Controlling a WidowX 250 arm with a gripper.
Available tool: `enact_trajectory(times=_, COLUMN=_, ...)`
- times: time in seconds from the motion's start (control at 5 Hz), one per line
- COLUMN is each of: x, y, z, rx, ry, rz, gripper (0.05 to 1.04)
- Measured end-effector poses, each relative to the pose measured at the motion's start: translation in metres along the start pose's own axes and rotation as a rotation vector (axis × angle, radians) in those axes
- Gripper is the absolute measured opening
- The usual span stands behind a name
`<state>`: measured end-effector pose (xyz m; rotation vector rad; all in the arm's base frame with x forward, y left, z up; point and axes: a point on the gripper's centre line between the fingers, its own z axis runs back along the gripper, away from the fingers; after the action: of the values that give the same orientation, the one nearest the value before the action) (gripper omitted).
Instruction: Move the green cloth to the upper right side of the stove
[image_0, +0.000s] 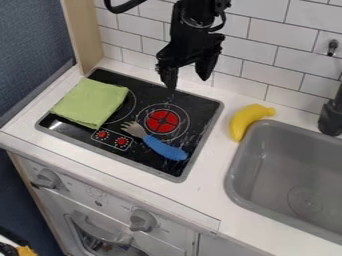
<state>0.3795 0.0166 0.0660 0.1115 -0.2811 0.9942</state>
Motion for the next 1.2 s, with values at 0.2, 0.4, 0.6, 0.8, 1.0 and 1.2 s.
enact_trajectory(times=0.2, x=-0.006, y=0.003, z=-0.012, rx=0.029, ry=0.022, rz=-0.004, gripper=1.007)
enact_trajectory(times=0.4, x=-0.012, y=0.023, z=-0.028, rx=0.058, ry=0.069, rz=0.051, gripper=1.007)
enact_trajectory(times=0.6, x=-0.002, y=0.047, z=-0.019, rx=0.070, ry=0.045, rz=0.171, gripper=1.007)
enact_trajectory(times=0.8, x=0.007, y=0.070, z=-0.023, rx=0.136, ry=0.026, rz=0.303, gripper=1.007)
enact_trajectory(times=1.0, x=0.027, y=0.089, z=-0.029, rx=0.151, ry=0.011, rz=0.421, gripper=1.006)
enact_trajectory(times=1.2, x=0.045, y=0.107, z=-0.035, rx=0.149, ry=-0.030, rz=0.549, gripper=1.003)
